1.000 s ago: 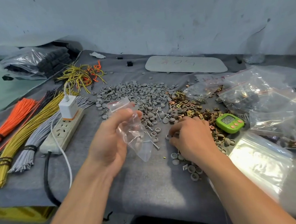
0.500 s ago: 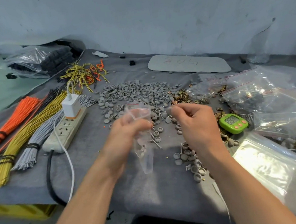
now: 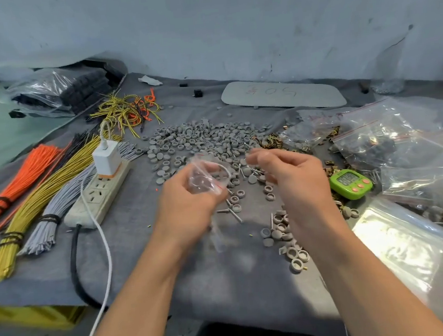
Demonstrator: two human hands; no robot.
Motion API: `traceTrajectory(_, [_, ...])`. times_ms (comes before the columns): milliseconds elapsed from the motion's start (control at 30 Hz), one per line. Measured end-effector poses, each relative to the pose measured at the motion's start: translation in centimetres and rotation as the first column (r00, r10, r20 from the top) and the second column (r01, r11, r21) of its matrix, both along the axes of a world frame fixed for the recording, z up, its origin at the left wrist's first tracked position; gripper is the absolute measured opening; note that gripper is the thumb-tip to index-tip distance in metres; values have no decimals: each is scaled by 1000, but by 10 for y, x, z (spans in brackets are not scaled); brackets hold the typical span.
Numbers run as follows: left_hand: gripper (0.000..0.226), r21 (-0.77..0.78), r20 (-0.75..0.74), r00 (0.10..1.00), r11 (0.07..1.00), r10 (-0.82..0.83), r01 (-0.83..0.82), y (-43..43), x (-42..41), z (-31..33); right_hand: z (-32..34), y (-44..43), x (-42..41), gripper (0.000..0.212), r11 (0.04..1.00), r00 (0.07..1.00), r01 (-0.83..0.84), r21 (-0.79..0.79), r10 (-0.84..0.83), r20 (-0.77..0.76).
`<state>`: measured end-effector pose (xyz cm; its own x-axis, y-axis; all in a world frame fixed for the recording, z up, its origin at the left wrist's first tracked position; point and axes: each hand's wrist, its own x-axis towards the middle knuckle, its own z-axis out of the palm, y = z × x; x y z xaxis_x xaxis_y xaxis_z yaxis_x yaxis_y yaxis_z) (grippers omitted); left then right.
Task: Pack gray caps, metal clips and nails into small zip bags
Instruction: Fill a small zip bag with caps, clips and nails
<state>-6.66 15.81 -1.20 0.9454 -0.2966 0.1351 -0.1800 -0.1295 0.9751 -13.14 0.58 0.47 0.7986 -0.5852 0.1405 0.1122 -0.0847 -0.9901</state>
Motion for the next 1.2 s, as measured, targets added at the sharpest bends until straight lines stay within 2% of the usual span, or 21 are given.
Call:
traceTrajectory(67, [24, -137, -103, 993, 987, 65, -79, 2, 5, 3, -5, -6, -1, 19, 968, 980, 56, -245, -100, -170])
traceTrajectory(100, [23, -221, -156, 985, 969, 72, -106, 4, 7, 6, -8, -4, -2, 18, 928, 954, -4, -374, -108, -279])
traceTrajectory(200, [19, -388, -253, 966, 910, 49, -148, 11, 14, 10, -21, 15, 1, 17, 751, 840, -276, -600, -115, -531])
traceTrajectory(267, [21, -397, -265, 961, 900, 73, -178, 14, 16, 7, -26, 25, 2, 22, 609, 807, -334, -719, -209, -552])
traceTrajectory(300, [22, -386, -259, 962, 904, 84, -183, 15, 16, 6, -27, 29, 2, 21, 568, 810, -333, -753, -236, -536])
traceTrajectory(433, [20, -372, -249, 965, 912, 80, -171, 14, 14, 5, -30, 32, 3, 11, 525, 814, -332, -784, -261, -519])
traceTrajectory(567, [20, -377, -252, 965, 912, 70, -165, 14, 15, 5, -30, 26, 3, 20, 540, 778, -304, -785, -335, -532])
traceTrajectory(633, [21, -373, -236, 968, 913, 79, -166, 14, 16, 4, -31, 18, 2, 18, 656, 817, -229, -719, -272, -509])
traceTrajectory(700, [20, -309, -176, 977, 935, 122, -172, 13, 16, 2, -29, 11, 0, 20, 839, 888, -139, -526, -130, -441])
traceTrajectory(767, [25, -150, -60, 984, 973, 168, -176, 9, 14, -2, -27, 4, 0, 22, 956, 942, -94, -278, -5, -335])
traceTrajectory(833, [33, 75, 112, 980, 982, 166, -175, 5, 11, -6, -24, 1, 1, 21, 993, 976, -109, -35, 100, -193])
traceTrajectory(900, [42, 230, 240, 964, 959, 111, -168, 1, 6, -8, -20, 0, 1, 22, 979, 983, -174, 102, 179, -39])
traceTrajectory(1000, [50, 342, 325, 945, 929, 23, -140, -4, 0, -9, -16, 3, 0, 25, 985, 982, -173, 23, 170, 88])
traceTrajectory(1100, [57, 379, 322, 947, 915, 10, -139, -8, -2, -10, -13, 5, -2, 23, 980, 993, -18, -201, 40, 108])
traceTrajectory(1200, [56, 386, 339, 940, 907, 33, -170, -7, -2, -9, -12, 5, -6, 20, 943, 996, 8, -333, 24, 91])
